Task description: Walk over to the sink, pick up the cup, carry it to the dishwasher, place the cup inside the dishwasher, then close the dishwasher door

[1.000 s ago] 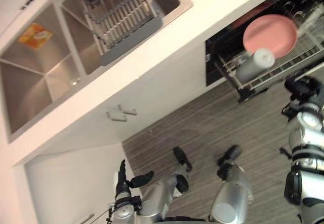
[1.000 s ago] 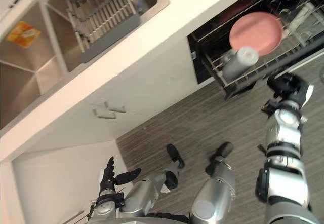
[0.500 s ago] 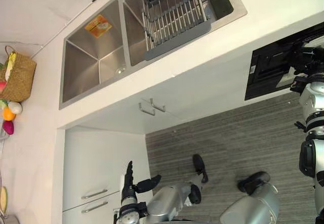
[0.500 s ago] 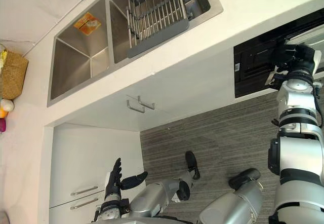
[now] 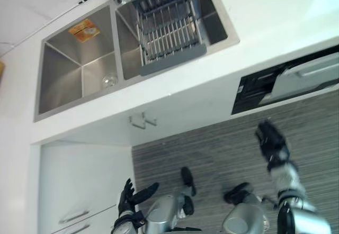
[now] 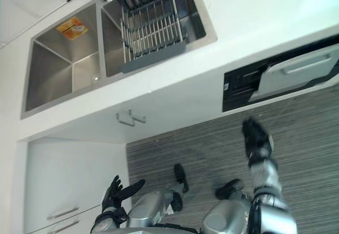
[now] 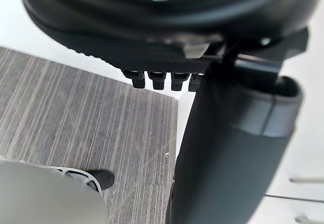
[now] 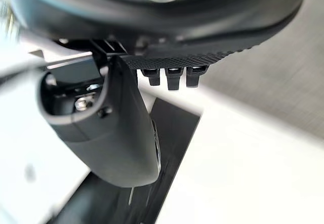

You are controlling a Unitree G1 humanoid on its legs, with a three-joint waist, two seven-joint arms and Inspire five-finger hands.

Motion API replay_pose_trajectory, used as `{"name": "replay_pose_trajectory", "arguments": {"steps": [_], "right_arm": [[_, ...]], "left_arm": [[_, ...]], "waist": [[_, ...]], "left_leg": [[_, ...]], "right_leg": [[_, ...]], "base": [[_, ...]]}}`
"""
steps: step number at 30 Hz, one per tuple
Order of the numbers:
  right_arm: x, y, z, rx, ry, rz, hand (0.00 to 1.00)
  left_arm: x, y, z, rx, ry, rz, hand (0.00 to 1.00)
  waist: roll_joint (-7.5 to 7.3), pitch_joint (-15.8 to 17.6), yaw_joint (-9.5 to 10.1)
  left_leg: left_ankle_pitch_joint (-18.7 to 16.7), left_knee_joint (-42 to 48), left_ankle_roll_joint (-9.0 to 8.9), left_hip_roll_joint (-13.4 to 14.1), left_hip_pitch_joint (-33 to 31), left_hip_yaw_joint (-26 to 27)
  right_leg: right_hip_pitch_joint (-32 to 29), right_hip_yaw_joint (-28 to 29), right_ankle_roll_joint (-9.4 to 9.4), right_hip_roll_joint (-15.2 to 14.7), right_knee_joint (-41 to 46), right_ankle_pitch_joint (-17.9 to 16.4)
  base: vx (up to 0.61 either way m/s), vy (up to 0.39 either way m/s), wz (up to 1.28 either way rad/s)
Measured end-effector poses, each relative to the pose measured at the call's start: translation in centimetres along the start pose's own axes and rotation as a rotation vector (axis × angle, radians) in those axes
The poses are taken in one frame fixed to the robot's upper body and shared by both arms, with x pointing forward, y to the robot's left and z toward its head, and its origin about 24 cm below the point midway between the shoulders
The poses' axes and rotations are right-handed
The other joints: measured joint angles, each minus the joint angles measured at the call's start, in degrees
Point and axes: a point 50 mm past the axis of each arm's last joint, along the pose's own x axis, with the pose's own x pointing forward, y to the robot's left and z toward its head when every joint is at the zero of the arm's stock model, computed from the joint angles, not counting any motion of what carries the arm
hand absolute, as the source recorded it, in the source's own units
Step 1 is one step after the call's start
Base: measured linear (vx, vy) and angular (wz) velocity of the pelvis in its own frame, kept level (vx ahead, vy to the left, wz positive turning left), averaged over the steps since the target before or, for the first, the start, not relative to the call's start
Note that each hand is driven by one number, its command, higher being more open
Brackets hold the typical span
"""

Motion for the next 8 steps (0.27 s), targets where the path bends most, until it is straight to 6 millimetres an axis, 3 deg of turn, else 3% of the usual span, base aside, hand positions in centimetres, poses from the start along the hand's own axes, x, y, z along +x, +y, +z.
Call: {"name": "replay_pose_trajectory", "arguments": {"steps": [1,2,3,4,5,7,8], "right_arm": [[-1.9,-3.0,-2.7,-0.005,0.069,-0.080,1.00],[-3.9,-5.3,-5.1,-0.019,0.139,-0.152,1.00],[-4.9,-6.4,-6.1,-0.030,0.174,-0.185,1.00],[-6.9,-8.2,-7.8,-0.054,0.233,-0.242,1.00],[-8.4,-9.2,-9.1,-0.064,0.275,-0.278,1.00],[-11.8,-10.6,-12.1,-0.058,0.371,-0.347,1.00],[-12.4,-10.3,-13.1,-0.005,0.371,-0.370,1.00]], "left_arm": [[-0.1,1.0,-0.4,0.005,0.028,0.029,1.00],[-0.2,1.7,-0.9,0.006,0.055,0.054,1.00],[-0.3,2.1,-1.1,0.015,0.063,0.062,1.00],[-0.4,2.6,-1.2,0.041,0.074,0.068,1.00],[-0.4,3.0,-1.2,0.058,0.077,0.073,1.00],[-0.2,3.7,-0.9,0.094,0.078,0.079,1.00],[-0.2,3.8,-0.8,0.094,0.076,0.082,1.00]], "waist": [[-1.89,-1.31,-0.34],[-3.10,-3.19,-0.53],[-3.41,-4.20,-0.78],[-4.37,-5.48,-1.19],[-5.18,-6.28,-1.21],[-7.38,-8.22,-2.02],[-7.44,-8.49,-2.73]], "left_leg": [[-1.21,-0.01,-0.18,0.26,1.83,0.27],[-2.45,-0.02,0.04,0.99,2.89,0.58],[-2.95,-0.03,-0.02,1.43,3.49,0.58],[-3.76,-0.01,0.15,2.21,4.60,0.34],[-4.17,0.04,0.48,2.47,5.41,0.04],[-5.21,0.19,1.95,2.61,6.37,-2.50],[-5.30,0.34,2.62,3.60,6.39,-3.65]], "right_leg": [[1.79,0.20,-0.28,0.47,0.15,0.54],[1.99,1.72,-1.76,1.01,0.93,2.01],[1.97,2.98,-2.82,1.24,1.67,2.88],[1.63,5.63,-5.61,1.71,3.53,4.79],[1.10,8.56,-6.33,2.05,5.21,6.07],[-1.24,18.29,-5.57,2.95,9.39,8.61],[-2.11,23.04,-2.52,6.18,8.58,5.79]], "base": [[0.18,-0.005,-0.12],[0.22,0.005,-0.14],[0.18,0.046,-0.13],[0.15,0.046,-0.02],[0.18,0.063,0.15],[0.19,0.043,0.46],[0.14,0.002,0.41]]}}
